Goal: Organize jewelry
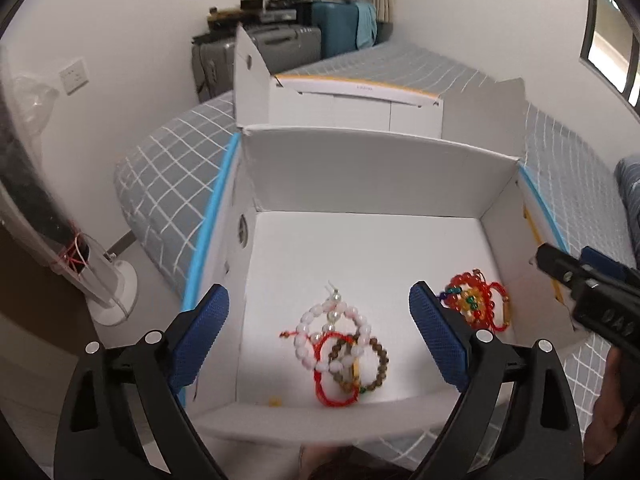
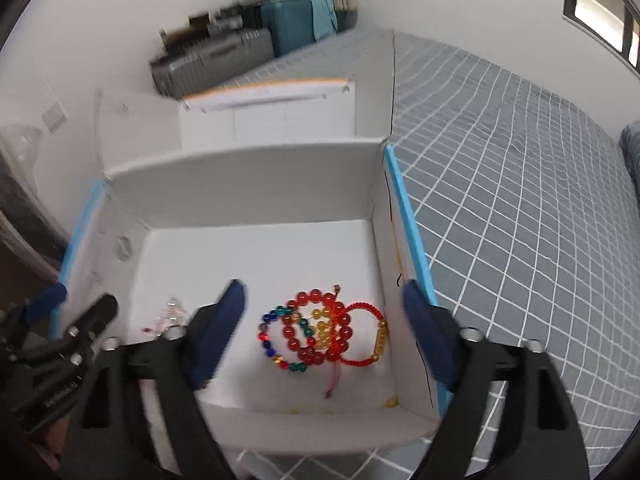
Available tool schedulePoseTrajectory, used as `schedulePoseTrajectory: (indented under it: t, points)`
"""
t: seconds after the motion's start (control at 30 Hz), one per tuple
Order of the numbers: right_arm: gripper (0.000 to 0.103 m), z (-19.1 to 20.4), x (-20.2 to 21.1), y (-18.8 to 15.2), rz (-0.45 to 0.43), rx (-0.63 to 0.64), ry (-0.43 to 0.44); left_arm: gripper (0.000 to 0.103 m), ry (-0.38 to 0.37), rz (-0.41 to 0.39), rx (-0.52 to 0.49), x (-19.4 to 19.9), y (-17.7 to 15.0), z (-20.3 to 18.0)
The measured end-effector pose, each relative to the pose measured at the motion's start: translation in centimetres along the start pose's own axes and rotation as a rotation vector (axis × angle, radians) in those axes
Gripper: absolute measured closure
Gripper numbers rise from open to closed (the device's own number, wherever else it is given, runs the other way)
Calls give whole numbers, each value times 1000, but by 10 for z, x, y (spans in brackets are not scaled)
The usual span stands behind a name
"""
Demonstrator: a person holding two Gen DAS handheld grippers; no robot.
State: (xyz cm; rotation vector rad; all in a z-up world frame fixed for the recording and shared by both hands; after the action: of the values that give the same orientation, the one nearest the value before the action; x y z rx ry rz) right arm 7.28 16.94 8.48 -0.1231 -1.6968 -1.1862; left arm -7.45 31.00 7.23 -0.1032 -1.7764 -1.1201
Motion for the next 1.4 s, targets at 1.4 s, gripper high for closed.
schedulePoseTrajectory:
  t: [1.4]
  points:
    - [8,8,48,-117,-121,41,-82,6,-12,-101,-64,54,-91,16]
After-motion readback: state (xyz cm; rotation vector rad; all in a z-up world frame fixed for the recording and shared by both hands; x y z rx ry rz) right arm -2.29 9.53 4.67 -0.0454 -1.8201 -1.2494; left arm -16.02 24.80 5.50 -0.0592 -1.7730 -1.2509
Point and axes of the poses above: each gripper's, at about its wrist camera, not at the fingertips, and x roughly against the way its jaws point, z to its left, y to its top, the point moved 1 cm from there along -x, roughly the way its jaws point, and after that the axes turned 5 degrees about x, right-handed, at the moved point
